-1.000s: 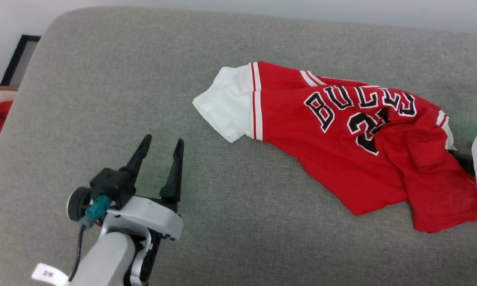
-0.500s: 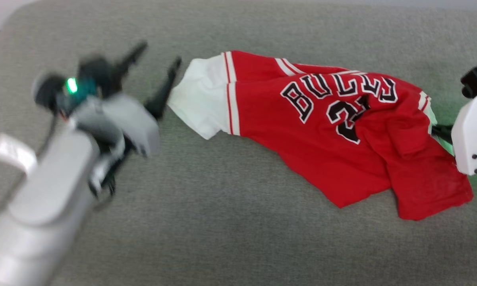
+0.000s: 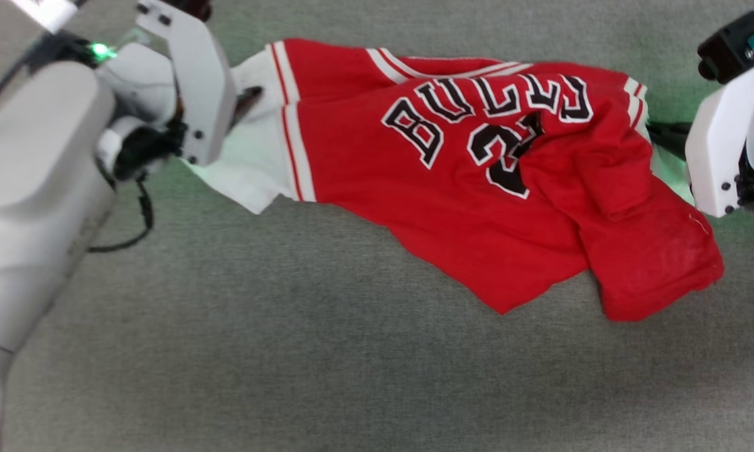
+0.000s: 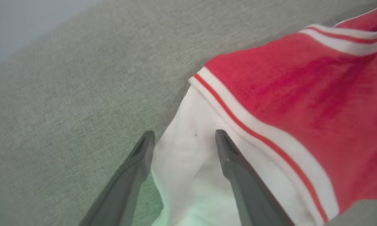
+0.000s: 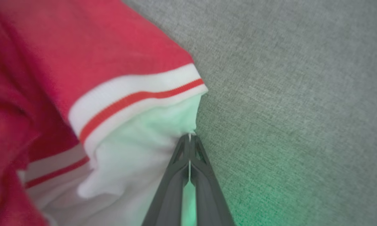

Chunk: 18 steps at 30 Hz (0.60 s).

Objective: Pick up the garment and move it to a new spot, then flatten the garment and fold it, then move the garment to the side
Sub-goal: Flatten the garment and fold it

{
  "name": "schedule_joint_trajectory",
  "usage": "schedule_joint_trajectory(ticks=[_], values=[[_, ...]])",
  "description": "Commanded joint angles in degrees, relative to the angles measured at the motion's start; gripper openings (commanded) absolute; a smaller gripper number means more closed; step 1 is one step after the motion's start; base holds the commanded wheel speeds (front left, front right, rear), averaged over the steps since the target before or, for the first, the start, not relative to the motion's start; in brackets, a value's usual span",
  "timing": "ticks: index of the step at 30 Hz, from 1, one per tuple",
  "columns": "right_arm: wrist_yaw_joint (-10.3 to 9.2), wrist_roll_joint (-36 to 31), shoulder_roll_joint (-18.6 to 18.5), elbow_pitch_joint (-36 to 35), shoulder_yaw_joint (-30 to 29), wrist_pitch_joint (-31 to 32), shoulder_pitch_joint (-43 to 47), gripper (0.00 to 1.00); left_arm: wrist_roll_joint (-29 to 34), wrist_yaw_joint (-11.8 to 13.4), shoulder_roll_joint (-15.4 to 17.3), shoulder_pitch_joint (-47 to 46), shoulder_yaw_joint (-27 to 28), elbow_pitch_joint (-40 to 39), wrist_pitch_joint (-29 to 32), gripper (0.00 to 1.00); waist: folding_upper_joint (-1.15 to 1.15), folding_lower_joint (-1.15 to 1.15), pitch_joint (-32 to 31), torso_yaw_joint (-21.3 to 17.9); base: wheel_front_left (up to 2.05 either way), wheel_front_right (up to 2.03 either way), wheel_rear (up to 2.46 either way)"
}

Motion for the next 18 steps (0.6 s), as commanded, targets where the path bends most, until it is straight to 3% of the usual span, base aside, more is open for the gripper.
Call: schedule_joint_trajectory(ticks=[1, 9, 10, 11, 12, 18], values=[[-0.56, -0.1, 0.7, 1.8, 2.3, 0.3, 1.7, 0.00, -0.6, 0.1, 0.2, -1.5, -0.7, 0.7, 0.6, 1.00, 0.00, 0.00, 2.3, -2.1, 0.00, 0.00, 0.00], [-0.77, 1.3, 1.1, 3.2, 6.3, -1.3, -0.5, 0.00, -10.0, 0.0, -0.5, -2.5, -5.9, 4.9, 7.5, 1.00, 0.00, 0.00, 3.4, -2.9, 0.00, 0.00, 0.00], [-0.78, 1.6, 1.0, 3.4, 6.8, -1.5, -0.9, 0.00, -10.9, 0.0, -0.6, -2.5, -6.5, 4.8, 7.9, 0.48, 0.00, 0.00, 3.5, -2.9, 0.00, 0.00, 0.00], [-0.78, 1.8, 0.9, 3.4, 7.1, -2.0, -1.2, 0.00, -11.4, 0.0, -0.6, -2.6, -7.1, 4.8, 8.1, 0.29, 0.00, 0.00, 3.5, -2.9, 0.00, 0.00, 0.00], [-0.79, 1.9, 0.7, 3.4, 7.3, -2.7, -1.6, 0.00, -12.0, 0.0, -0.5, -2.6, -7.7, 4.6, 8.2, 0.02, 0.00, 0.00, 3.4, -2.8, 0.00, 0.00, 0.00], [-0.77, 3.5, 0.2, 3.0, 7.2, -7.5, -4.9, 0.00, -15.5, 0.0, 0.1, -3.9, -7.4, 4.7, 3.0, 0.00, 0.00, 0.00, 3.0, -2.9, 0.00, 0.00, 0.00]])
